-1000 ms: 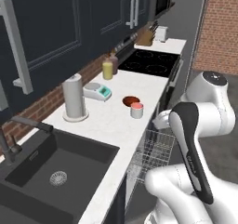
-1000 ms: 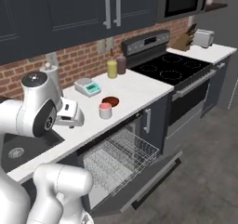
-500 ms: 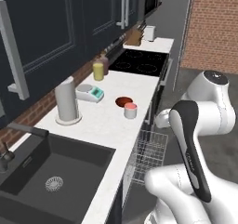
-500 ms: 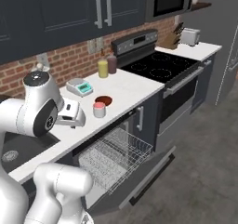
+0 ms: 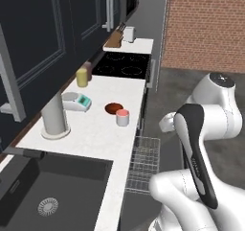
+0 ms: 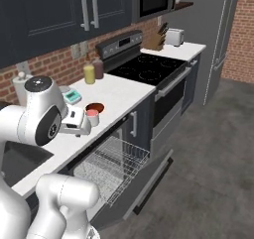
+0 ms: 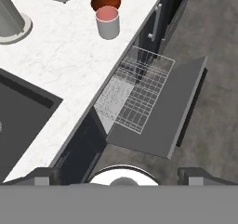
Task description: Pick up the cup and bowl from the counter, place them in the dishwasher, and close the dishwasher door.
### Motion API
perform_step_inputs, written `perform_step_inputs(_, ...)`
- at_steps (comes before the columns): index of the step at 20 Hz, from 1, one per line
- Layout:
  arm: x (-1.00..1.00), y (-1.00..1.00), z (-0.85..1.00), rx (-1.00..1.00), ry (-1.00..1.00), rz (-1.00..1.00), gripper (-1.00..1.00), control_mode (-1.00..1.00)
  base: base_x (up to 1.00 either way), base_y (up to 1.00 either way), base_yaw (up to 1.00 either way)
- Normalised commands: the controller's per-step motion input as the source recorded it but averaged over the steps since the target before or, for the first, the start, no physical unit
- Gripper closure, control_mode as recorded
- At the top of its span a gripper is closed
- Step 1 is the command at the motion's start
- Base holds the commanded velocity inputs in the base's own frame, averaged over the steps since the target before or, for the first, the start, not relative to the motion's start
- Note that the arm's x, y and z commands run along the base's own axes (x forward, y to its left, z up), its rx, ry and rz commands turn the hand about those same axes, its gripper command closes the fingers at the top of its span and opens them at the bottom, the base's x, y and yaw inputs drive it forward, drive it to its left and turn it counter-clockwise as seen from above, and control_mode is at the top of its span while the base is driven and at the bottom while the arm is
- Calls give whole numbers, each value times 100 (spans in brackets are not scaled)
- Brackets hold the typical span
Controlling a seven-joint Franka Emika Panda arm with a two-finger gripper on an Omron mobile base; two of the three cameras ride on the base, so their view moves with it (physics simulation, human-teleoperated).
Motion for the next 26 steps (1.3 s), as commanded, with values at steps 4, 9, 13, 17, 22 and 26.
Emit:
perform_step_inputs(4, 0, 0, 0, 0, 0, 0, -100, 100, 26, 17, -15)
perform_step_inputs(9, 9, 0, 0, 0, 0, -2, -100, -100, 13, 0, -9)
perform_step_inputs(13, 66, 11, 0, 2, -6, -8, -100, -100, 0, 0, 0)
perform_step_inputs(17, 81, 3, 0, 14, -1, -5, -100, -100, 0, 0, 0)
perform_step_inputs(22, 91, 0, -7, 28, 0, -4, -100, -100, 0, 0, 0)
perform_step_inputs(26, 90, 3, -11, 24, 0, -2, -100, -100, 0, 0, 0)
